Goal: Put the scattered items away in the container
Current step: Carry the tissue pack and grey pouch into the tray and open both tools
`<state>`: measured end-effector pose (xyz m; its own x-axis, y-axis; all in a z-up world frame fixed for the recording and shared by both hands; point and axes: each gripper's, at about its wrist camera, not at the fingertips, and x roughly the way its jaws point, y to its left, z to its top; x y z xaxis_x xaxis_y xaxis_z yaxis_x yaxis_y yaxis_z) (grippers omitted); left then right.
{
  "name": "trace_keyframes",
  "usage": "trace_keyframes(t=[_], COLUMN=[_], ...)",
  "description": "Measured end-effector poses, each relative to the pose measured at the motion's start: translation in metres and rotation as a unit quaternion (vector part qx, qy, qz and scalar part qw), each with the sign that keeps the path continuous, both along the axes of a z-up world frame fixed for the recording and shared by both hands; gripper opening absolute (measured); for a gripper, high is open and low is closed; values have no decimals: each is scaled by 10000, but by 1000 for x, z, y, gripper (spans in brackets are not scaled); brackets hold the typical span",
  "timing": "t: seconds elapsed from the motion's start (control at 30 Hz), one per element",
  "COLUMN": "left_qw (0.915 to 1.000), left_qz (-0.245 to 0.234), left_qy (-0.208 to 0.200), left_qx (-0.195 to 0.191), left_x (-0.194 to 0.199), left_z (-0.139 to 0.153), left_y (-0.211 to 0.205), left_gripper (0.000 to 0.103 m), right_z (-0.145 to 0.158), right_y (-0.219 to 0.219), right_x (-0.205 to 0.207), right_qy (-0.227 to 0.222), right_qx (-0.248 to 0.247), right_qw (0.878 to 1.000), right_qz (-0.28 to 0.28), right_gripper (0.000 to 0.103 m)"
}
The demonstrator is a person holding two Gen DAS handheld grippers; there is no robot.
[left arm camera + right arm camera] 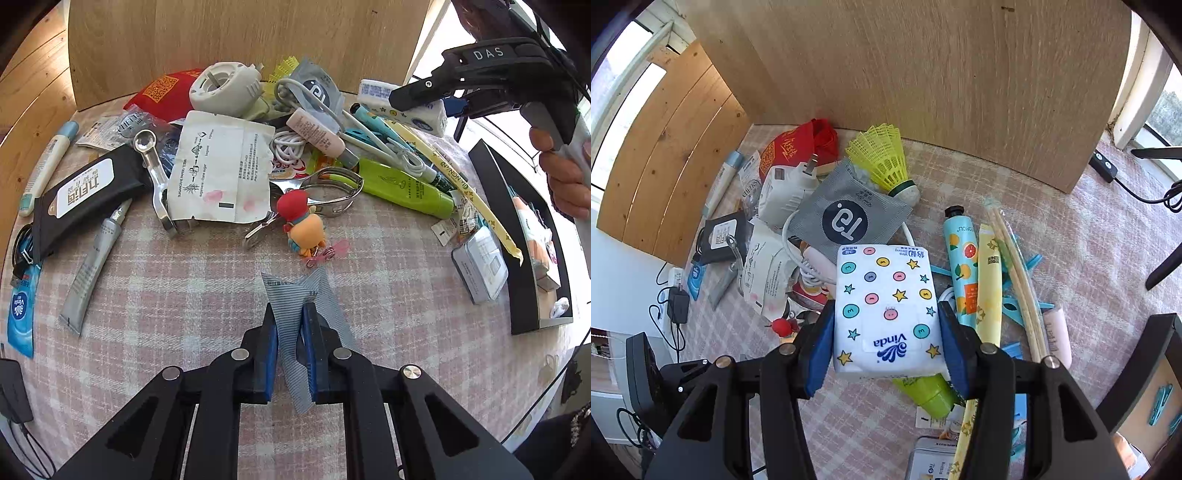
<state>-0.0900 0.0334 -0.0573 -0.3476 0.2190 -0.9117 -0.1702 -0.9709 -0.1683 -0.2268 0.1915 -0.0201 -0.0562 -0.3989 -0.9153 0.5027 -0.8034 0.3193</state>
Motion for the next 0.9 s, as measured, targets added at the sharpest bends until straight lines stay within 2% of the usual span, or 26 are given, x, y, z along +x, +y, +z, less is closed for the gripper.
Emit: trace_keyframes(t=[0.2,0.43,0.67,0.9], left_qw=[9998,9988,9937,9782], left_qz=[79,-131,-801,-1793], left_qy=[151,467,766,905], left_qx=[-76,-43,185,522], left_x=[14,10,10,21], left_z=[28,69,105,124], left_y=[8,29,101,199], left_gripper=[8,8,8,8], right_z=[29,61,88,99], right_y=[35,101,197,304], right_x=[8,17,33,60], right_qy=[248,543,766,1058], right_qx=[-102,-83,9,384], right_qw=[9995,9970,9900,9735], right_qz=[-174,-551,-1184,-1992], right_gripper=[51,51,51,51])
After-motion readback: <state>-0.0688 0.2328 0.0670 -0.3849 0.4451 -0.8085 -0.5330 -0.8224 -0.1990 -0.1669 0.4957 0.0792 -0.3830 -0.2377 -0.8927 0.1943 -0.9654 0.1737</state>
